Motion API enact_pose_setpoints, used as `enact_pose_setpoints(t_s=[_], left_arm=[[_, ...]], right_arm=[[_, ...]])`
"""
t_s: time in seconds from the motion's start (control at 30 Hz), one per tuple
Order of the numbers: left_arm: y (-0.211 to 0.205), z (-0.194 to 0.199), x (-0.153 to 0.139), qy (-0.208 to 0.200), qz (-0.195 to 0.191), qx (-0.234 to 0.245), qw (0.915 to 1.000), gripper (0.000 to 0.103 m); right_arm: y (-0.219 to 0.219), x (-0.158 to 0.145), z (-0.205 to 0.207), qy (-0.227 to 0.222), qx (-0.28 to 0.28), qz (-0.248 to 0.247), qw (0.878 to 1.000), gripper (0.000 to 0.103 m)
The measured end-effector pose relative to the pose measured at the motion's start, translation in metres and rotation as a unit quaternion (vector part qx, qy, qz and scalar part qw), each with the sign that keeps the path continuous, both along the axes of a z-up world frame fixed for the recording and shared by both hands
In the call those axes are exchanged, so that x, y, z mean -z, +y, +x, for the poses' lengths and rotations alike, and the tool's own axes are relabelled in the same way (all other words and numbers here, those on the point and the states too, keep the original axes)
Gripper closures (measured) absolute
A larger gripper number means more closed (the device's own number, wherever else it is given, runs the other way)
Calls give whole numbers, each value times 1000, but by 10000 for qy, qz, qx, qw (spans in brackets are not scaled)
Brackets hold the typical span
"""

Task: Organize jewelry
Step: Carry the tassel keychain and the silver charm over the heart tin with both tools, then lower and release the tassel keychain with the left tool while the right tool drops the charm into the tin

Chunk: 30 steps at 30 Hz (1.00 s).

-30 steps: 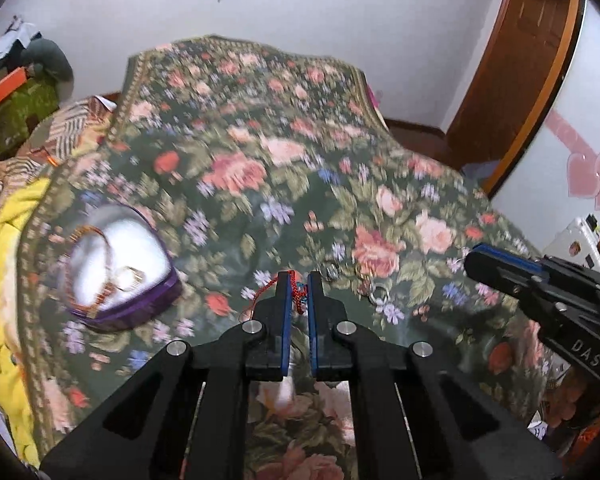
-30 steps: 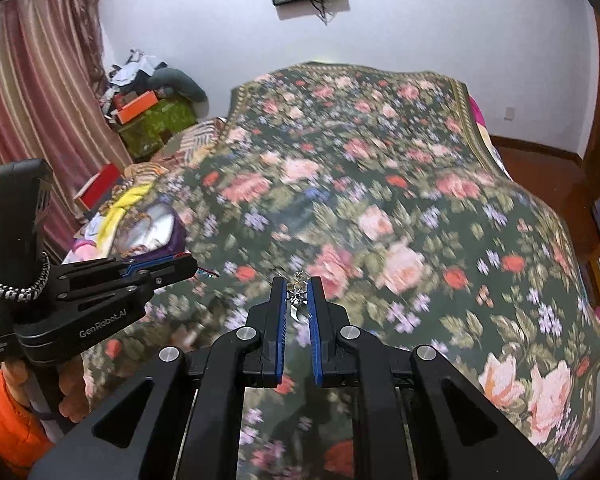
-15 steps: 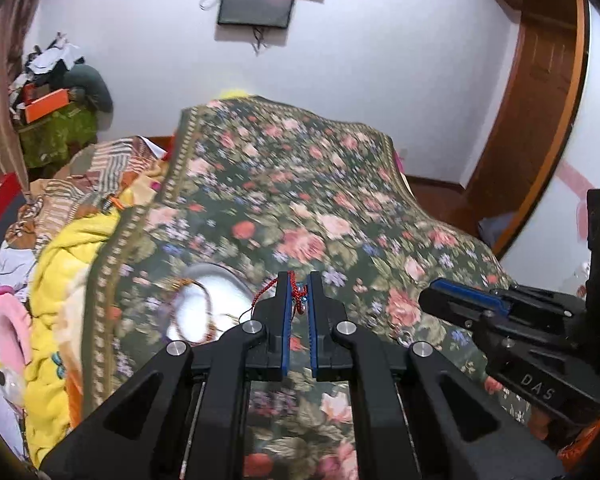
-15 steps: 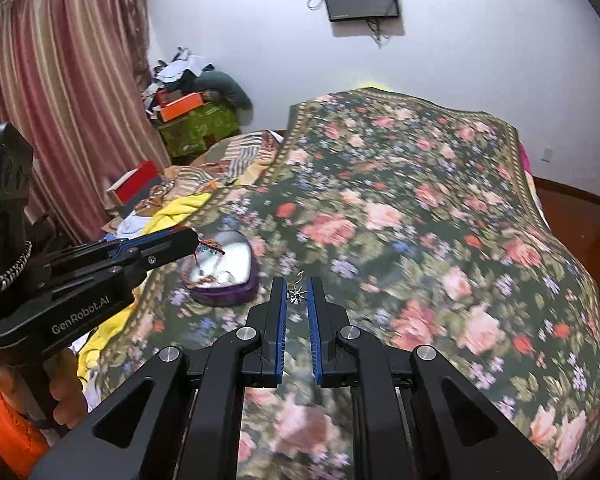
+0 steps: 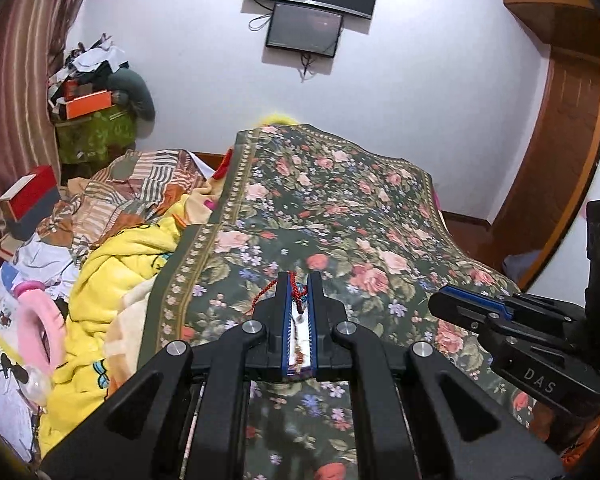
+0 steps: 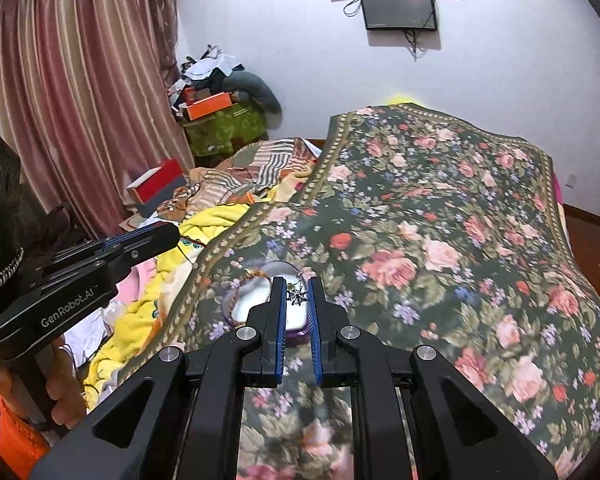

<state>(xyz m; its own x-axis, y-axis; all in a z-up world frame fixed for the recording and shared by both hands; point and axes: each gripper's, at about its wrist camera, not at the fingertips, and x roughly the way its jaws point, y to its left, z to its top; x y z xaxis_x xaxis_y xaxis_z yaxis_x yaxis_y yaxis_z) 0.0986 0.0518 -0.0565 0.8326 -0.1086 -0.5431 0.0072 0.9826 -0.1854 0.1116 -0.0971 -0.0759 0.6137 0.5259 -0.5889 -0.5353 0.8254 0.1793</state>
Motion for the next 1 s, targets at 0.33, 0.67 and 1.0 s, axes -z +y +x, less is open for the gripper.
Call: enact_pose_setpoints(t_s=[0.33,0.67,1.0], left_arm=[[10,17,11,64,13,40,10000,97],[17,36,39,431,-144,133,9989,98],[18,50,59,756,-297,325,9962,98]], right_arm=[[34,13,18,94,-276,-125,9995,94],[48,44,39,441,-324,-354,9979,94],[57,60,51,556,-397,-570,9960,94]])
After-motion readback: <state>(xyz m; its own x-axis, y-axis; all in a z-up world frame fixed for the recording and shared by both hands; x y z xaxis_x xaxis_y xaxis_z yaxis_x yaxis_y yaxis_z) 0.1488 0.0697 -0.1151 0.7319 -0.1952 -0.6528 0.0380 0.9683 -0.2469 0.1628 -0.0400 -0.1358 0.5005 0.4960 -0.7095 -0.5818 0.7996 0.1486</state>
